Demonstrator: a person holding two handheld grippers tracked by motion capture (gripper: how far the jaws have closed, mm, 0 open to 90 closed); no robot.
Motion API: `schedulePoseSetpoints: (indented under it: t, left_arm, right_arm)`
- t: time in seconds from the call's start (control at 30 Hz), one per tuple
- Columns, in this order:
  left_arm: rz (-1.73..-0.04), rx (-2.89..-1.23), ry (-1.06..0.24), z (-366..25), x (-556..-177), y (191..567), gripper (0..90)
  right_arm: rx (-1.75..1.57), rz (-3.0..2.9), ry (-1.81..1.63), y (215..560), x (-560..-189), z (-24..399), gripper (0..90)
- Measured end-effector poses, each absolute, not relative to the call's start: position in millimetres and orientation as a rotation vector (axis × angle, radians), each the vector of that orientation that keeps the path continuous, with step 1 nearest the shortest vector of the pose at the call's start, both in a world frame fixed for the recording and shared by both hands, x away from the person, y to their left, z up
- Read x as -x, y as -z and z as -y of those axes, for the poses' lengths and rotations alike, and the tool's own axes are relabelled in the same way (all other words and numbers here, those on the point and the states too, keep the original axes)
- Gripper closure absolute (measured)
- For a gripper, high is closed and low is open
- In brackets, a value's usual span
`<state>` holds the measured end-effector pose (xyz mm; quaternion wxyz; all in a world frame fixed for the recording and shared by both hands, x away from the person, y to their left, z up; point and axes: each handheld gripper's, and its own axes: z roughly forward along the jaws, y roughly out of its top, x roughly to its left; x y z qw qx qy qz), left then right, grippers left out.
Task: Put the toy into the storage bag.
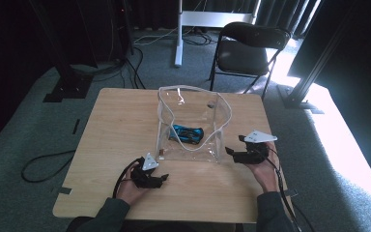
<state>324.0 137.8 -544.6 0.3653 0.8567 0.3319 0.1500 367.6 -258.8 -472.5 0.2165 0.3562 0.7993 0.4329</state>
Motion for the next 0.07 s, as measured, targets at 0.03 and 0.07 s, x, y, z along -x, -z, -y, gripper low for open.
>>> schedulePoseSetpoints:
  t: [0.03,0.07]
  left_arm:
    - [-0.854,-2.203,-0.386,-137.8,-324.0,544.6,33.0]
    - [-0.854,-2.203,-0.386,-137.8,-324.0,544.6,33.0]
  right_arm:
    - [-0.995,-2.218,-1.202,476.1,-367.1,258.6,22.2]
    - [-1.004,-2.22,-1.198,480.9,-366.5,258.1,22.1]
